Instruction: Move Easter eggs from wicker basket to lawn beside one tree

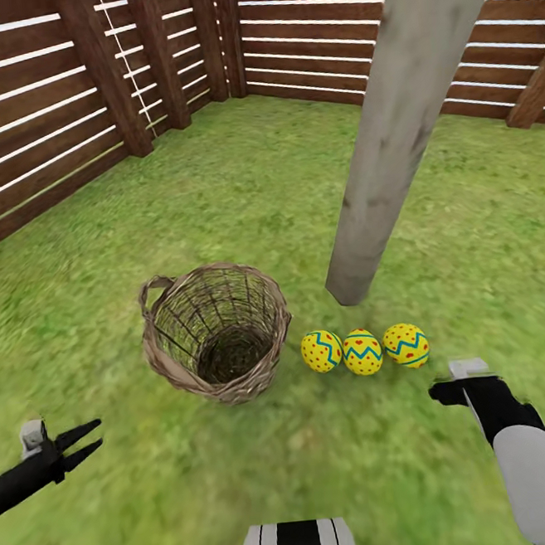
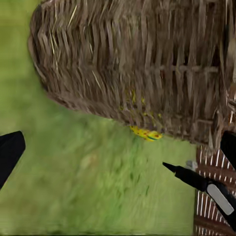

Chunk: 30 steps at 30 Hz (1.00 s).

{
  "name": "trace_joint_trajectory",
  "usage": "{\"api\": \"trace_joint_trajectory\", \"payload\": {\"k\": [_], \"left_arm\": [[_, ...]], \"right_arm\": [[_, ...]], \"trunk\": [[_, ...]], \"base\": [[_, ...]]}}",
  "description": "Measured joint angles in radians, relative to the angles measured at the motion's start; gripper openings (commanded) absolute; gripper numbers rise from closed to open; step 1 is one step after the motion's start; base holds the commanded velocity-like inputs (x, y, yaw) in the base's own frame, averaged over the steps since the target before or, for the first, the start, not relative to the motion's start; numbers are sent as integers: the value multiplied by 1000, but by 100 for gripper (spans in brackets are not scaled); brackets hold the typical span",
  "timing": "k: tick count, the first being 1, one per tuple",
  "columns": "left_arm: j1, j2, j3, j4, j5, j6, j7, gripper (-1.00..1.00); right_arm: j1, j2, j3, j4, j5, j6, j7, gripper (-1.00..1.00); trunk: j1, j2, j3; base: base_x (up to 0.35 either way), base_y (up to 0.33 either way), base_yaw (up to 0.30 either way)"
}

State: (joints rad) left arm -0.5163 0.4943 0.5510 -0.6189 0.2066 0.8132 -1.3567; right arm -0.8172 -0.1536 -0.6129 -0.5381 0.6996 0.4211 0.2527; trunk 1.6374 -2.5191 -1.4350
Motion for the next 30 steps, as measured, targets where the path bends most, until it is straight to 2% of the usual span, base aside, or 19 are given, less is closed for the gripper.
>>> {"api": "trace_joint_trajectory", "payload": {"k": [3,5,8,9,10,11,15,17,18,21,22,26,30], "left_arm": [[0,41,-2,141,-10,-105,1,100],[0,49,-4,216,-10,-165,1,100],[0,49,-7,305,-12,-245,7,100],[0,46,-8,327,-14,-270,38,100],[0,39,-9,340,-15,-283,107,100],[0,33,-9,343,-15,-285,140,100],[0,-18,-12,366,-19,-288,175,100],[0,-46,-14,429,-19,-303,205,100],[0,-58,-13,469,-21,-343,213,100],[0,-68,-11,553,-22,-433,242,100],[0,-69,-8,564,-22,-443,247,100],[0,-75,-7,580,-22,-459,254,100],[0,-83,-15,584,-22,-463,275,100]], "right_arm": [[57,3,1,3,1,-15,17,100],[74,4,2,11,5,-21,19,100],[103,6,3,15,6,-49,20,100],[115,6,4,21,7,-62,21,100],[125,7,5,41,7,-73,30,100],[127,7,6,48,6,-76,39,100],[129,7,7,64,7,-77,116,100],[129,7,8,89,11,-76,185,100],[129,8,14,128,12,-77,196,100],[129,9,42,181,10,-97,203,100],[129,9,46,189,9,-104,203,100],[129,35,52,249,10,-124,196,100],[129,41,52,290,13,-175,192,100]], "trunk": [[-1,1,12],[-2,1,19],[-4,2,31],[-4,2,35],[-4,2,39],[-5,3,43],[-7,4,58],[-8,4,66],[-8,4,70],[-9,5,81],[-10,5,85],[-12,6,101],[-14,7,116]], "base": [[0,0,0],[0,0,0],[0,0,0],[0,0,0],[0,0,0],[0,0,0],[0,0,0],[0,0,0],[0,0,0],[0,0,0],[0,0,0],[0,0,0],[0,0,0]]}}
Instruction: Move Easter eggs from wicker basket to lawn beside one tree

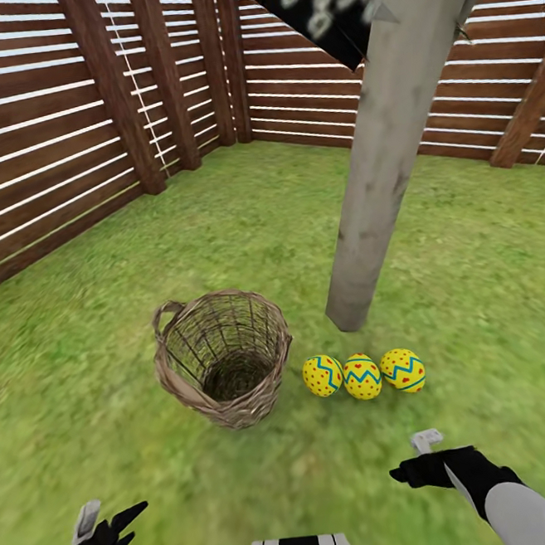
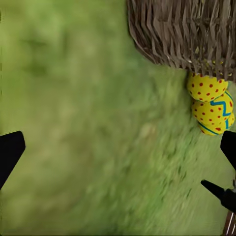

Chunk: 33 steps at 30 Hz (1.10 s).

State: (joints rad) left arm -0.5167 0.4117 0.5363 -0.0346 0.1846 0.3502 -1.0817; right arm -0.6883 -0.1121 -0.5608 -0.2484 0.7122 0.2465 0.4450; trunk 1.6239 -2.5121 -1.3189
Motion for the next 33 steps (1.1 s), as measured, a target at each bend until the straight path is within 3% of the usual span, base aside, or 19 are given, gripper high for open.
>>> {"api": "trace_joint_trajectory", "payload": {"k": [4,7,13,19,25,30,33], "left_arm": [[4,-9,-5,1,1,-2,30,100],[6,-24,-7,0,0,-3,111,100],[6,-26,-10,-1,0,-2,142,100],[6,-36,-92,-2,0,-3,147,100],[6,-41,-112,-1,0,-3,156,100],[6,-67,-120,-8,2,-3,313,100],[6,-80,-121,-10,2,-3,359,100]], "right_arm": [[0,1,-1,46,2,-28,-1,100],[0,1,0,83,0,-33,-3,100],[0,1,-1,111,0,-34,-3,100],[8,2,0,121,2,-34,-8,100],[25,3,0,123,1,-34,-9,100],[26,3,0,122,-4,-35,-9,100],[26,3,0,123,-2,-38,-9,100]], "trunk": [[-2,1,15],[-3,2,27],[-6,3,50],[-9,4,73],[-11,6,97],[-13,7,116],[-15,8,128]], "base": [[0,0,0],[0,0,0],[0,0,0],[0,0,0],[0,0,0],[0,0,0],[0,0,0]]}}
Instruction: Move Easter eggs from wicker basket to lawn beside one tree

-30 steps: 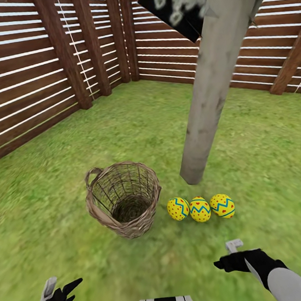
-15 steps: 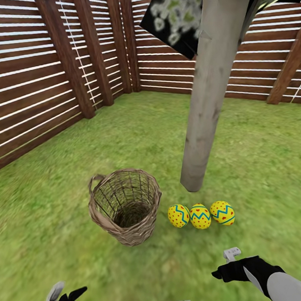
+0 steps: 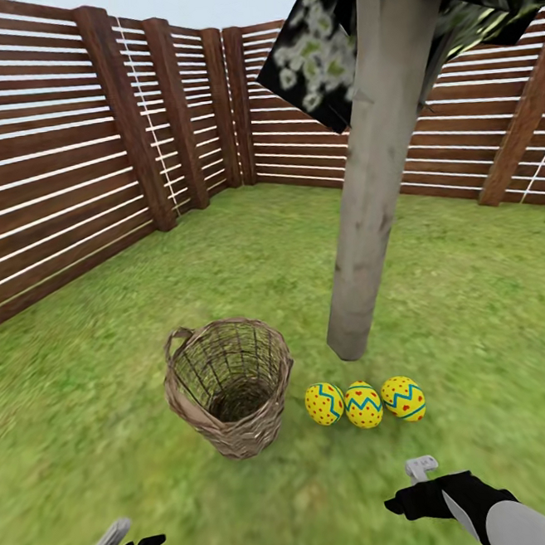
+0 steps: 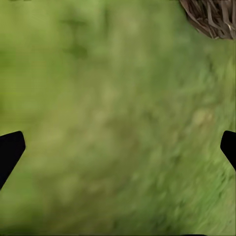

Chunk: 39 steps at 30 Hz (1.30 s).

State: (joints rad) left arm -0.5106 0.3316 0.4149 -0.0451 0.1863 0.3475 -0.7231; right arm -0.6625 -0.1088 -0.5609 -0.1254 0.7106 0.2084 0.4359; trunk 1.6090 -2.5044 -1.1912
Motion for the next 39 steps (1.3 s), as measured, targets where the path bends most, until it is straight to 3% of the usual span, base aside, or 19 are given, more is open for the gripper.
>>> {"api": "trace_joint_trajectory", "payload": {"k": [10,13,15,17,19,22,26,28,34,39], "left_arm": [[0,-7,-5,7,-2,-1,14,100],[0,-17,-7,9,-2,-2,15,100],[0,-37,-8,11,-4,-2,16,100],[0,-55,-10,12,-26,-2,43,100],[1,-75,-14,14,-74,-3,109,100],[16,-102,-15,18,-99,-9,147,100],[30,-121,-16,30,-108,-38,159,100],[37,-127,-17,47,-111,-49,161,100],[49,-129,-18,56,-116,-58,162,100],[57,-150,-23,57,-175,-106,165,100]], "right_arm": [[2,2,0,1,3,-2,-9,100],[11,3,0,4,3,-2,-61,100],[23,3,0,22,0,-2,-116,100],[28,3,0,46,2,-2,-134,100],[30,2,0,72,1,-3,-140,100],[33,1,-1,88,-7,-2,-141,100],[50,1,-1,112,-7,-3,-140,100],[86,2,-1,114,-3,-8,-140,100],[112,2,-1,117,1,-68,-141,100],[121,2,-1,118,-3,-102,-141,100]], "trunk": [[-4,2,39],[-6,3,50],[-7,4,58],[-8,4,66],[-9,4,73],[-17,20,83],[-33,48,96],[-40,62,102],[-63,104,118],[-82,139,127]], "base": [[0,0,0],[0,0,0],[0,0,0],[0,0,0],[0,0,0],[0,0,0],[0,0,0],[0,0,0],[0,0,41],[0,0,103]]}}
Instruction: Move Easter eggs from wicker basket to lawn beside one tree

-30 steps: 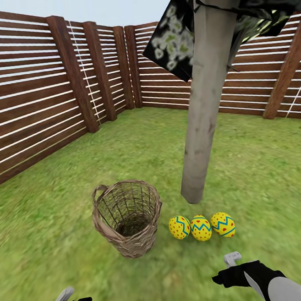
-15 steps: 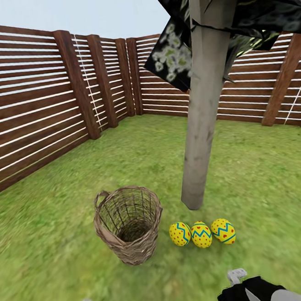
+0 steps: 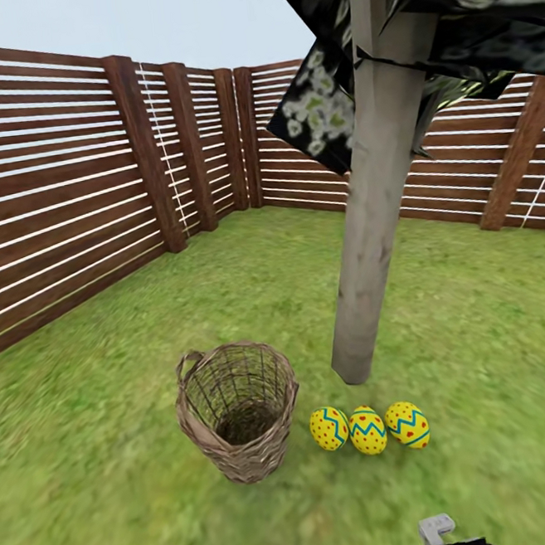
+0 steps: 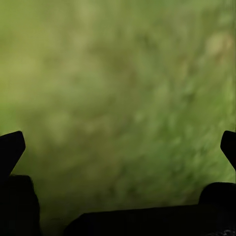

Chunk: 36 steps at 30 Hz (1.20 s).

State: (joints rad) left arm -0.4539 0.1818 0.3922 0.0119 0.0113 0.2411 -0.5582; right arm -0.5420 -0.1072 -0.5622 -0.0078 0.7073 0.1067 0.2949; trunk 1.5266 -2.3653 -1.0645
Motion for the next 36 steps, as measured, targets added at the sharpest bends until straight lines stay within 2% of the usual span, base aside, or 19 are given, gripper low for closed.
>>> {"api": "trace_joint_trajectory", "payload": {"k": [4,11,21,26,29,32,36], "left_arm": [[5,-13,-1,2,-16,-8,0,100],[17,-25,-1,26,-19,-33,0,100],[19,-25,0,31,-19,-45,1,100],[19,-24,0,32,-20,-45,5,100],[20,-27,-1,32,-20,-45,40,100],[19,-45,-1,32,-20,-54,120,100],[20,-56,0,35,-20,-77,157,100]], "right_arm": [[22,0,0,0,0,-5,0,100],[27,0,0,1,5,-6,-1,100],[28,0,0,1,-2,-33,-2,100],[31,0,1,1,-2,-34,-2,100],[38,0,0,1,0,-34,-2,100],[41,0,0,1,-7,-39,-2,100],[42,0,-1,1,-11,-47,-2,100]], "trunk": [[-15,28,7],[-42,77,18],[-80,147,35],[-100,182,43],[-111,203,48],[-123,224,53],[-138,252,59]], "base": [[0,0,108],[0,0,109],[-234,0,109],[-63,0,109],[-8,0,104],[-2,0,32],[0,0,-26]]}}
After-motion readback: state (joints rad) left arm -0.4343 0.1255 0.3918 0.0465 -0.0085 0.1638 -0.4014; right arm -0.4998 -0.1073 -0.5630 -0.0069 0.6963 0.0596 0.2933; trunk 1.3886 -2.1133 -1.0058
